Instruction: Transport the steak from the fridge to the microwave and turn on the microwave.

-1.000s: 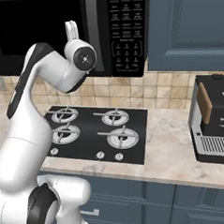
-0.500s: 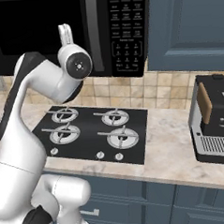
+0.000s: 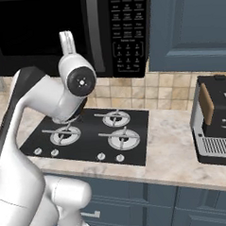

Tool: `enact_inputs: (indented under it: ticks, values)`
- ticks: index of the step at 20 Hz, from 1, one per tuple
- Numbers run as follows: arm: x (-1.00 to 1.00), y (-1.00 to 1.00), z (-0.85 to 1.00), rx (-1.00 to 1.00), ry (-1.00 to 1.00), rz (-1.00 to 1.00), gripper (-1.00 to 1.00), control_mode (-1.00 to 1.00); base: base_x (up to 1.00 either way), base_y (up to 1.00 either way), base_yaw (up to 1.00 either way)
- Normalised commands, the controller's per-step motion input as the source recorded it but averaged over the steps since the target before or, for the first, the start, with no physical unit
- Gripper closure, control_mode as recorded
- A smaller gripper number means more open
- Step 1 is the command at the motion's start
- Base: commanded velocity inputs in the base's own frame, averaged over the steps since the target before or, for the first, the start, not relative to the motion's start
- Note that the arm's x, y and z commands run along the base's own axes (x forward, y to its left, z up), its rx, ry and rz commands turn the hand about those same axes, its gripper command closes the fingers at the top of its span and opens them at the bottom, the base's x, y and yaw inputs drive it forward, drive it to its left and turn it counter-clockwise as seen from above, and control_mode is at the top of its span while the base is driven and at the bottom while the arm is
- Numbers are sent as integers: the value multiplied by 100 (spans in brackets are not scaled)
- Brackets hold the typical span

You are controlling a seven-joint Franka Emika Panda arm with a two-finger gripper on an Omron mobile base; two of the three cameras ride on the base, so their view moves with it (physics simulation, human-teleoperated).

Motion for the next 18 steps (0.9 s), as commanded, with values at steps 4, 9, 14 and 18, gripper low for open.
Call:
enact_inputs:
  ticks: [4, 9, 14, 18]
  values:
    - [-43, -49, -12, 0, 0, 0, -100, -100, 0, 0, 0]
    - [-35, -43, -19, 0, 0, 0, -100, -100, 0, 0, 0]
    - [-9, -24, -29, -1, 0, 0, -100, -100, 0, 0, 0]
    - [13, -8, -47, 0, 7, 0, -100, -100, 0, 0, 0]
